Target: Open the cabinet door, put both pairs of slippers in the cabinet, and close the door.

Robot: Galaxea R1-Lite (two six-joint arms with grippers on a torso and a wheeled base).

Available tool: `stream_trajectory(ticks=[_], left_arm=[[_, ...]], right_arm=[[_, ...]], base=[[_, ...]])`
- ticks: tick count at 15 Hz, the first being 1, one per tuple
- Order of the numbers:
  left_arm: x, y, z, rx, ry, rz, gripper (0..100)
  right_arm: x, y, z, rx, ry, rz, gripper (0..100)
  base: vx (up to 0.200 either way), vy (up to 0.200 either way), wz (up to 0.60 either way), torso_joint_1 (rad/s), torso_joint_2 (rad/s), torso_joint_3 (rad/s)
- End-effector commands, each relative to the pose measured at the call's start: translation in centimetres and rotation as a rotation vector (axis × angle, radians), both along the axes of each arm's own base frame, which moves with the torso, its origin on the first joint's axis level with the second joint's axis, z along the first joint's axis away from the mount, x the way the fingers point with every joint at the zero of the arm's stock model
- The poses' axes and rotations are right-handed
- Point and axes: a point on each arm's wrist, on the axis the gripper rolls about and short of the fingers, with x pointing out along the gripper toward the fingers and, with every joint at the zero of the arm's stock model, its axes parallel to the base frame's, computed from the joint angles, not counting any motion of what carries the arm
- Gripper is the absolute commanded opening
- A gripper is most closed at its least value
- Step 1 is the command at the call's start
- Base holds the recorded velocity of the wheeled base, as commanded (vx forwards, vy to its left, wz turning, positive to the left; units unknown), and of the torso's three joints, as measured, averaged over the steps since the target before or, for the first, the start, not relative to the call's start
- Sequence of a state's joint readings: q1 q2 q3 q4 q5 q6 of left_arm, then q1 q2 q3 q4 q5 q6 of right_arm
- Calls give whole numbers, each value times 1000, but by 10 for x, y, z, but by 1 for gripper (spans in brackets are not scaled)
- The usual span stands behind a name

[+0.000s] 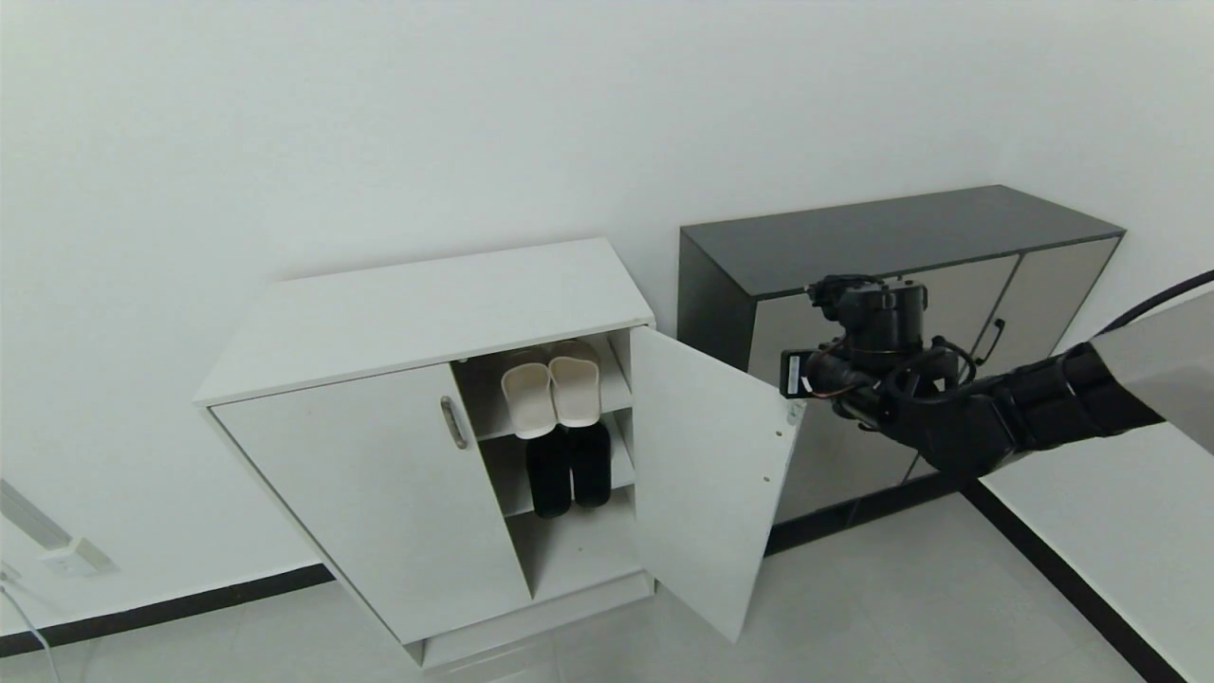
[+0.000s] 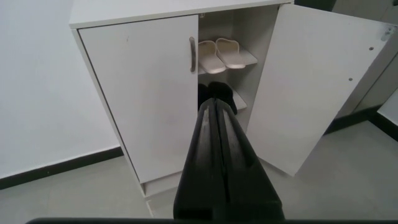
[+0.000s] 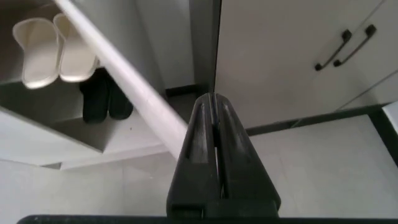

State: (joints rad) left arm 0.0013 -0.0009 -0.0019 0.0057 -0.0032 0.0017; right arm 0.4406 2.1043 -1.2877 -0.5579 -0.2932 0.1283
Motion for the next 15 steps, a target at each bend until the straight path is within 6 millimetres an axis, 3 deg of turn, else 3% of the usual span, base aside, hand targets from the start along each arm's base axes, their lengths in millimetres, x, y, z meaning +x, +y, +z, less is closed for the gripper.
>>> stream_trajectory(ticks=[1, 5, 10, 14, 15], left_arm=[[0, 0, 0, 0, 2, 0, 0], [0, 0, 0, 0, 2, 0, 0], [0, 0, 0, 0, 2, 0, 0], [0, 0, 0, 0, 0, 0, 0], [0, 0, 0, 0, 2, 0, 0]], right_arm=[[23, 2, -21, -8, 20, -16, 0], [30, 3, -27, -9, 23, -20, 0], [25, 10, -27, -11, 26, -2, 0], [4, 29, -24, -18, 36, 52, 0], [-13, 41, -21, -24, 45, 96, 0]], base=[[0, 0, 0, 0, 0, 0], [0, 0, 0, 0, 0, 0], [0, 0, 0, 0, 0, 0], [0, 0, 0, 0, 0, 0], [0, 0, 0, 0, 0, 0]])
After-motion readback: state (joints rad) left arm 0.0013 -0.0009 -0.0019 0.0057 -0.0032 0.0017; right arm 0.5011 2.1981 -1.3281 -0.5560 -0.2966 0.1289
